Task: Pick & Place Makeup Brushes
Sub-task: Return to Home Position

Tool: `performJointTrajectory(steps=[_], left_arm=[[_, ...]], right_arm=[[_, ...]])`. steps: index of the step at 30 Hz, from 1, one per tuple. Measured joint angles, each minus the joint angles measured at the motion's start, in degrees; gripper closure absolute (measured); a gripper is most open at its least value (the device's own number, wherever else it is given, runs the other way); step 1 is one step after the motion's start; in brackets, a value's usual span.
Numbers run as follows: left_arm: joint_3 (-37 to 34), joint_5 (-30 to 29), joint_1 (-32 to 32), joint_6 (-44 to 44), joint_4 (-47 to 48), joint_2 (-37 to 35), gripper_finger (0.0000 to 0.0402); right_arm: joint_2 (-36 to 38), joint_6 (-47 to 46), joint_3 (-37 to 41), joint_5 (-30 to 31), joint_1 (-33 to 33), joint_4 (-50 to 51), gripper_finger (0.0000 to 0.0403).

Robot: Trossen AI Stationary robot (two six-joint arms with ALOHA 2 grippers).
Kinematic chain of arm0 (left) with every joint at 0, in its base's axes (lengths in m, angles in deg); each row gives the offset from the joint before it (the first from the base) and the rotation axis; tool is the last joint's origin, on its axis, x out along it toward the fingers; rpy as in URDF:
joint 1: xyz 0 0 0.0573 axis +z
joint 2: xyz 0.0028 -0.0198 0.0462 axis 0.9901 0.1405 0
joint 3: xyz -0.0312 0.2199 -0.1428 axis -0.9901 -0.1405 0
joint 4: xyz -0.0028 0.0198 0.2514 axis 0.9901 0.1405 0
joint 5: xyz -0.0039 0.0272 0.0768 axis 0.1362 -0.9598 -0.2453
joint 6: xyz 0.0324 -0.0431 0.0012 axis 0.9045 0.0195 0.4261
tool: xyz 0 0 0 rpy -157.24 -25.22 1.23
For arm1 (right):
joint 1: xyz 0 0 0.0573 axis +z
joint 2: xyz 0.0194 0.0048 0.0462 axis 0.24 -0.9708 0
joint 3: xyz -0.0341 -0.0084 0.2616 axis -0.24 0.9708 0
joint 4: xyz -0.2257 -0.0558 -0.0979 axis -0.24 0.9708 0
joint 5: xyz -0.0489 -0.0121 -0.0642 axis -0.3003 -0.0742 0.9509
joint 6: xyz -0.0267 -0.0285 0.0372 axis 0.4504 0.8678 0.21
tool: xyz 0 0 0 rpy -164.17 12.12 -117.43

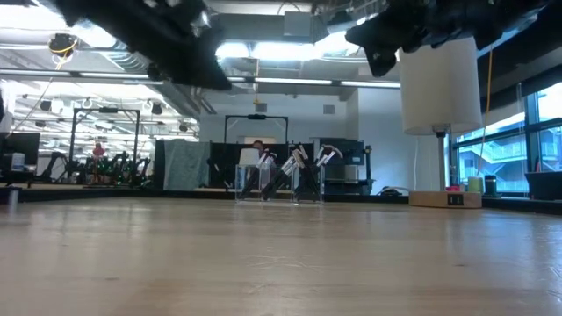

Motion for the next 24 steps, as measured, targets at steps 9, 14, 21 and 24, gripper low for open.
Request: performJointTrajectory(steps=[9,14,21,24], left_arm=[[-23.8,33.5,6.3,21.6,-51.7,-10.3,0.0346],[-30.1,35.3,8.6,19.9,-59.8,-13.1,0.0354],[-34.0,36.9,6.8,19.4,-57.1,-25.0,0.0363],[-34.2,36.9,6.0,18.9,-48.2,-32.4,0.0369]], right_arm=[[-9.8,3.0,0.0,8.2,8.7,-11.7,0.0399],[-8.9,5.2,0.0,8.2,10.0,-14.6,0.0399],[2.3,8.1,0.0,7.9,9.9,-4.4,0.0400],[7.4,9.0,0.0,7.9,9.9,1.1,0.0401]])
